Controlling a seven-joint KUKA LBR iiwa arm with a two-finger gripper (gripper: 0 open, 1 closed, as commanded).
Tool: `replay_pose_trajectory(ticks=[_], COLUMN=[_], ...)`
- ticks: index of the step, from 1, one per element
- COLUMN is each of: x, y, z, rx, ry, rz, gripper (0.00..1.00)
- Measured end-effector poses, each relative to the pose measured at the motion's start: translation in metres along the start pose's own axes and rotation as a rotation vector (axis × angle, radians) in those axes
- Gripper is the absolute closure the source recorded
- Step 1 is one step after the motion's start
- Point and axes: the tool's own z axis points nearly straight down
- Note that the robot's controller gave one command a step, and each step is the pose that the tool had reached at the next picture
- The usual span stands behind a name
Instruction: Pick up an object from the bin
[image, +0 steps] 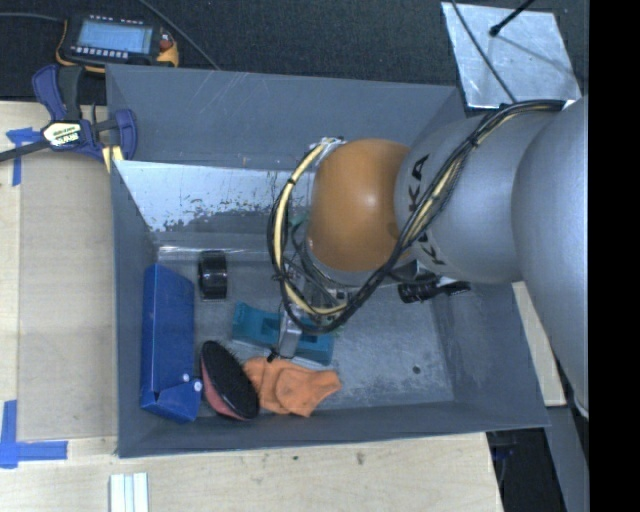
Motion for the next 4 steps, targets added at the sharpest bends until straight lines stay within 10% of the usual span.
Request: replay_pose_trajectory(ticks=[1, 2, 4], x=[-0.005, 0.011, 0.011], y=[0.0, -0.013, -0.013], z=[0.057, 0.058, 0.056], rx=[0.0, -0.006, -0.005], ry=[-0.002, -0.006, -0.005], rz=[-0.115, 0.026, 0.026], gripper=[0.0, 1.0, 1.0])
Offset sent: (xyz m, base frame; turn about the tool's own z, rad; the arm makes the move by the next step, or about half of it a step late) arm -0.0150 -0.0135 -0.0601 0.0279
